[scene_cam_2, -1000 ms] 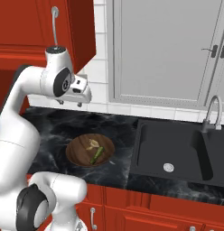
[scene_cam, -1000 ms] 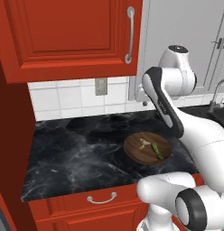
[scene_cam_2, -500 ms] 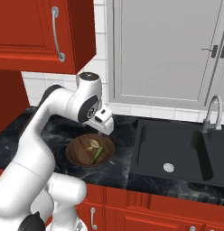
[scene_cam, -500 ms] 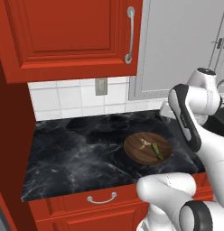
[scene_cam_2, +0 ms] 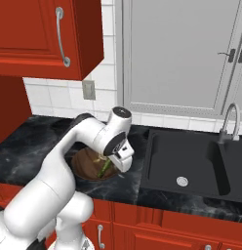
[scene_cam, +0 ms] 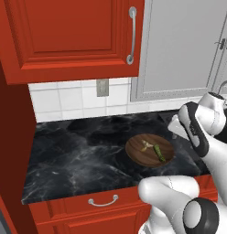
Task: Dump the mushroom and squash from the bowl so the bowl can be washed. Place the bowl in the sink after clearing the leftovers.
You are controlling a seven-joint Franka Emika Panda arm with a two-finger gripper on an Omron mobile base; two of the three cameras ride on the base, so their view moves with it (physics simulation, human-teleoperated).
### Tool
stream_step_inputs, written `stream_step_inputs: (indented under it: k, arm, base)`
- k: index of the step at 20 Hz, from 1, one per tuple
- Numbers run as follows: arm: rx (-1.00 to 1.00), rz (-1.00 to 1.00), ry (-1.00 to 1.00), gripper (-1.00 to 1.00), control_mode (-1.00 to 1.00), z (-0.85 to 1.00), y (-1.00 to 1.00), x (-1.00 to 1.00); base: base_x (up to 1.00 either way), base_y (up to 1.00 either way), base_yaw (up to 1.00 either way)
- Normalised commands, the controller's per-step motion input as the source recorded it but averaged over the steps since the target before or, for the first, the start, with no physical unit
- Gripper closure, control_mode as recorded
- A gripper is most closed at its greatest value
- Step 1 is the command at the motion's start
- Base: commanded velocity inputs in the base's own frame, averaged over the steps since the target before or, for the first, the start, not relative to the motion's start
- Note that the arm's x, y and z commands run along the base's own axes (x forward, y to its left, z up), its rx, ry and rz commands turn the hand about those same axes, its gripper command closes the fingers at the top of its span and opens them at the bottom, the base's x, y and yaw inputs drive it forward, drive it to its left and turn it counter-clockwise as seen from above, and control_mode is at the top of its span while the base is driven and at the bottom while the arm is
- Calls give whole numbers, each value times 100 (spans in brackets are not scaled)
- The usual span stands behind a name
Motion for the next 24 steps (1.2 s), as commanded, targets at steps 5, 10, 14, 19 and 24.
stream_step_inputs:
  k: [5, 10, 14, 19, 24]
  arm:
    - [13, -7, 1, -100, -100, -49, 0, 11]
    - [1, -3, 4, -100, -100, -31, 0, 35]
    - [0, 0, 8, -100, -100, -35, 0, 30]
    - [0, 0, 5, -100, -100, -24, 0, 27]
    - [0, 0, 1, -100, -100, -29, 0, 16]
  base:
    - [0, 0, 0]
    - [0, 0, 0]
    - [0, 0, 0]
    - [0, 0, 0]
    - [0, 0, 0]
